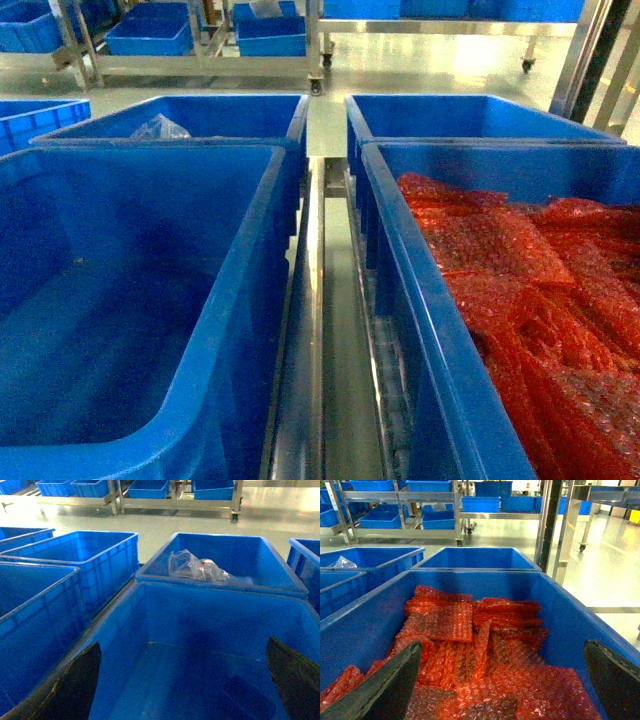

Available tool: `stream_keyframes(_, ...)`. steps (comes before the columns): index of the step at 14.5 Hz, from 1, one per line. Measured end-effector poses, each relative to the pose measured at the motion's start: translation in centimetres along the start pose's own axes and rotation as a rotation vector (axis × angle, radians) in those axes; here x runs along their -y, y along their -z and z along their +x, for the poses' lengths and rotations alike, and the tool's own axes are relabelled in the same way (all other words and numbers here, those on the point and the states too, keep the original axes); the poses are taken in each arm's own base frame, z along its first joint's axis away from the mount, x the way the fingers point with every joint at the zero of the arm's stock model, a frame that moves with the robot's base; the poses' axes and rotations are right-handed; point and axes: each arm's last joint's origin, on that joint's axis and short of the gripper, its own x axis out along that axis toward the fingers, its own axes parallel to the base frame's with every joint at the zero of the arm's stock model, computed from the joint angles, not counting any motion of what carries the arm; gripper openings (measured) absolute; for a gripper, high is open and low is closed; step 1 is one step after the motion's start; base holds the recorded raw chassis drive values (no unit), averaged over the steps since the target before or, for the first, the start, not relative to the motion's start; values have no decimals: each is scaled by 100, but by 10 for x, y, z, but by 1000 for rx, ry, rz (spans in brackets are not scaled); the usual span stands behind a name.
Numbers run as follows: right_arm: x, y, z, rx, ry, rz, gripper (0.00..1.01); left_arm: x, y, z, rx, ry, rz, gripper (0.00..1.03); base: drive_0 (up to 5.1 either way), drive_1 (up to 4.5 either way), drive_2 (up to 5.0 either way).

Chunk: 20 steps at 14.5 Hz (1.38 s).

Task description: Pick blue part to blue bin on bottom shelf

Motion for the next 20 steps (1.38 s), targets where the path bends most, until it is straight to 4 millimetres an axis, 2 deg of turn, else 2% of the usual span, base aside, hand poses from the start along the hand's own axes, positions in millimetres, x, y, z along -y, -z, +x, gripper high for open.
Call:
stream_keyframes(1, 0, 0, 0, 0, 0, 0, 98, -4, 0, 0, 71, 89, -23, 91, 0, 0, 0)
stream_keyframes(3, 0, 0, 0, 0, 0, 0, 98, -23, 17, -15, 124, 250, -14, 65, 0, 0, 0)
stream_keyframes(5, 0, 0, 0, 0, 0, 0, 98, -36, 32, -26, 111, 274, -6, 38, 0, 0, 0)
stream_keyframes(8, 0, 0, 0, 0, 0, 0, 98, -51, 44, -40, 116, 271, -10, 1, 0, 0, 0)
stream_keyframes(12, 0, 0, 0, 0, 0, 0, 98, -71, 57, -53, 117, 255, -9, 2, 0, 0, 0)
stream_keyframes(17, 0, 0, 0, 0, 0, 0, 98, -73, 71, -66, 116, 276, -6, 2, 0, 0, 0)
stream_keyframes(20, 0, 0, 0, 0, 0, 0, 98, -76, 68, -75, 136, 277, -9, 2, 0, 0, 0)
